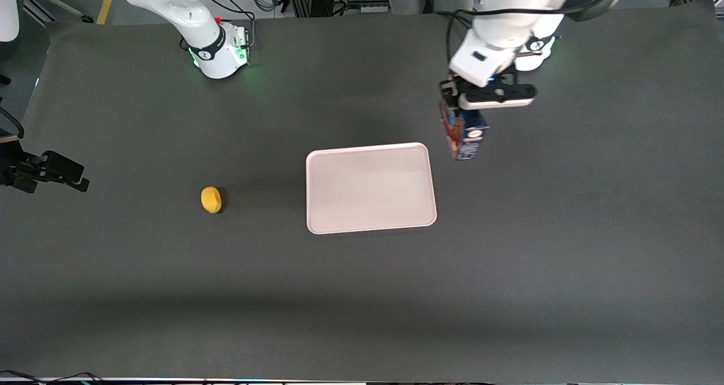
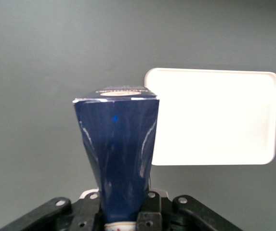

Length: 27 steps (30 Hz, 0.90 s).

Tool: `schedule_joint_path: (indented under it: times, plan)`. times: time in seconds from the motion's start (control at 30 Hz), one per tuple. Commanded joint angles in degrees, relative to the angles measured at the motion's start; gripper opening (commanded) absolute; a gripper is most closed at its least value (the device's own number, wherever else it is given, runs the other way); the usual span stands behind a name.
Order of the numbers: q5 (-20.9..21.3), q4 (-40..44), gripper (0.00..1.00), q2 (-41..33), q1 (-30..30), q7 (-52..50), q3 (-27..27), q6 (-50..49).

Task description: Place cookie box on tray

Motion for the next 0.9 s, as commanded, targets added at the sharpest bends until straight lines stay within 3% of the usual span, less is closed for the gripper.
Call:
schedule_joint_path:
  times: [0.0, 0.2, 0.57, 0.87]
  plan:
    - [0.76, 1.93, 0.24, 8.12, -1.12, -4.78, -3.17, 5.52]
    - [3.47, 1.23, 0.24, 15.33, -4.02, -7.94, -3.35, 9.75]
    - [19.82, 1.14, 0.24, 27.72, -8.33, -20.86, -2.82, 17.92]
    - [25.89, 1.14, 0.25, 33.79, -12.19, -22.62, 2.45, 24.25]
